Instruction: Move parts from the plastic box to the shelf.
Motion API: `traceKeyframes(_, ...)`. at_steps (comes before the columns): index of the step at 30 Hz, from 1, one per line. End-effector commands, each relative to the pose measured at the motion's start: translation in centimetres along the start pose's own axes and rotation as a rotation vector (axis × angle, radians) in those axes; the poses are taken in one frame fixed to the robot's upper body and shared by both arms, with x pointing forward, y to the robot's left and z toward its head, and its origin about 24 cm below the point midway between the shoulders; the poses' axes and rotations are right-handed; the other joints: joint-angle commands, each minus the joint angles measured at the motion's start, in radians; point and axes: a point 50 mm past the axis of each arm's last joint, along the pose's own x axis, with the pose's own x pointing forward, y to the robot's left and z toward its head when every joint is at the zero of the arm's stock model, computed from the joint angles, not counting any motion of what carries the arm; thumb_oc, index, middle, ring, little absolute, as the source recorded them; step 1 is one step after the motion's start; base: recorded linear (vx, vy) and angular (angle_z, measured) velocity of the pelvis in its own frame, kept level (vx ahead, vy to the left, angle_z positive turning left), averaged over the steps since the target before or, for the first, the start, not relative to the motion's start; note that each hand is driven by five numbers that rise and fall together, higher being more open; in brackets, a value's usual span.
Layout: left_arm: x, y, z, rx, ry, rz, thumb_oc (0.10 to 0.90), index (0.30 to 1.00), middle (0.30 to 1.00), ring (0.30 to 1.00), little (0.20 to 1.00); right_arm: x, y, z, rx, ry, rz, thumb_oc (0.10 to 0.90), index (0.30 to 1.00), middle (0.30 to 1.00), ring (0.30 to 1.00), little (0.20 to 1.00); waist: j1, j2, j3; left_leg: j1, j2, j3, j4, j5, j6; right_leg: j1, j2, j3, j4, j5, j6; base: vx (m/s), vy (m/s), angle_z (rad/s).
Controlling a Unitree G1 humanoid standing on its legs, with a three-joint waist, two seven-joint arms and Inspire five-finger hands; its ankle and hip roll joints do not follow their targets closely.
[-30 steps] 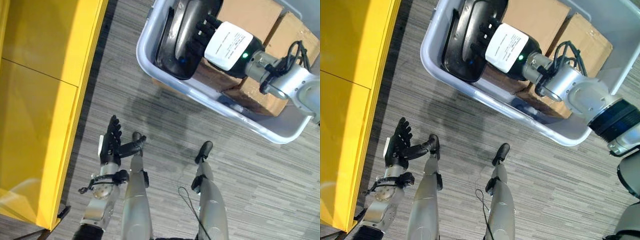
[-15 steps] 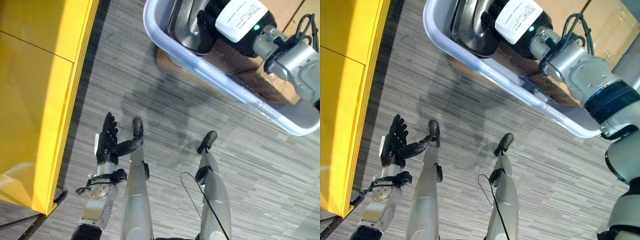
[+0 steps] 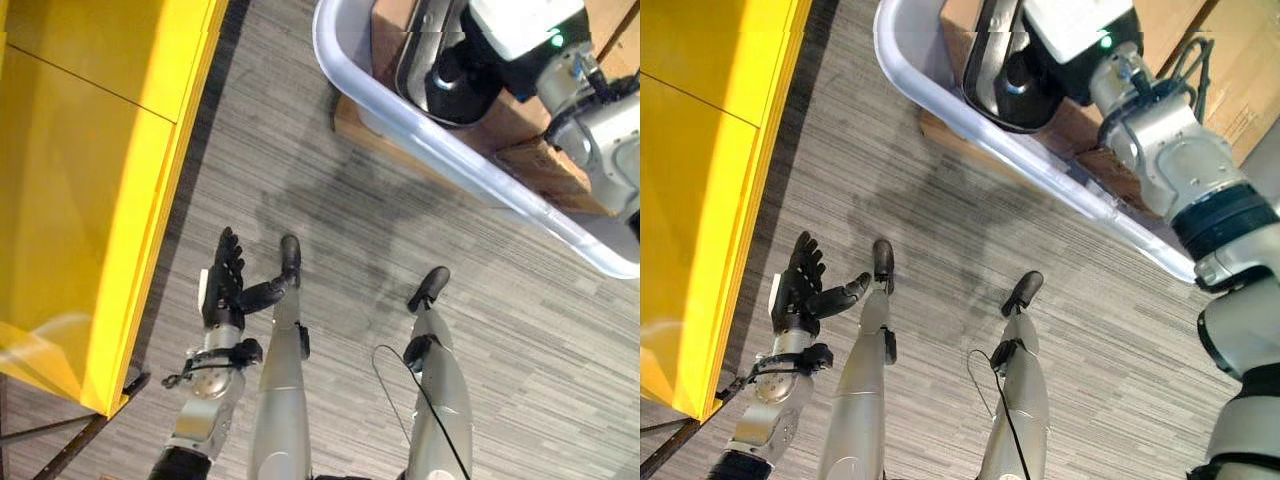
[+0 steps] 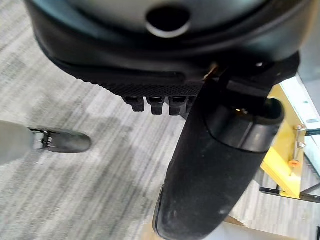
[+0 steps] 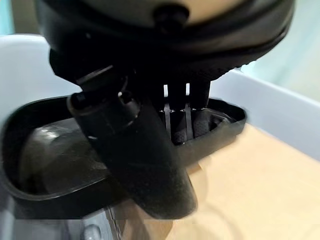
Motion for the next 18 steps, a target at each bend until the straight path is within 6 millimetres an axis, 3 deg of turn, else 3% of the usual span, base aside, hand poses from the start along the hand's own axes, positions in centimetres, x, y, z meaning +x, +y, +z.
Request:
traceKeyframes(1, 0.2, 0.0, 2.2, -0.029, -0.128, 0.001, 0.900, 1.000, 1.000, 1.000, 1.000, -0.3, 1.3, -0.3, 0.056, 0.047, 0.029, 0.400, 0.300, 0.300, 0.300, 0.300, -0.008, -0.010, 0.009, 0.113, 0.075, 0.003, -0.021, -0.099, -0.077, 0.097, -0.004, 0.007, 0.008, -0.058, 0.081, -0.05, 0.030, 0.00)
traceKeyframes(10, 0.3, 0.5, 1.8, -0.014, -0.108, 0.019, 0.900, 1.000, 1.000, 1.000, 1.000, -1.8, 1.4, 0.1, 0.172, 0.057, -0.042, 0.400, 0.300, 0.300, 0.300, 0.300, -0.019, -0.038, 0.009, 0.251, 0.071, 0.013, -0.028, -0.103, -0.079, 0.252, 0.002, -0.008, -0.029, -0.043, 0.083, -0.01, 0.005, -0.01)
traceKeyframes(18, 0.7, 0.9, 2.2, 0.006, -0.114, 0.023, 0.900, 1.000, 1.000, 1.000, 1.000, -4.3, 0.2, 1.3, 0.335, 0.017, -0.177, 0.400, 0.300, 0.300, 0.300, 0.300, -0.024, -0.066, -0.004, 0.453, 0.071, 0.024, -0.054, -0.114, -0.084, 0.482, 0.011, -0.024, -0.092, -0.040, 0.091, 0.00, 0.000, -0.01)
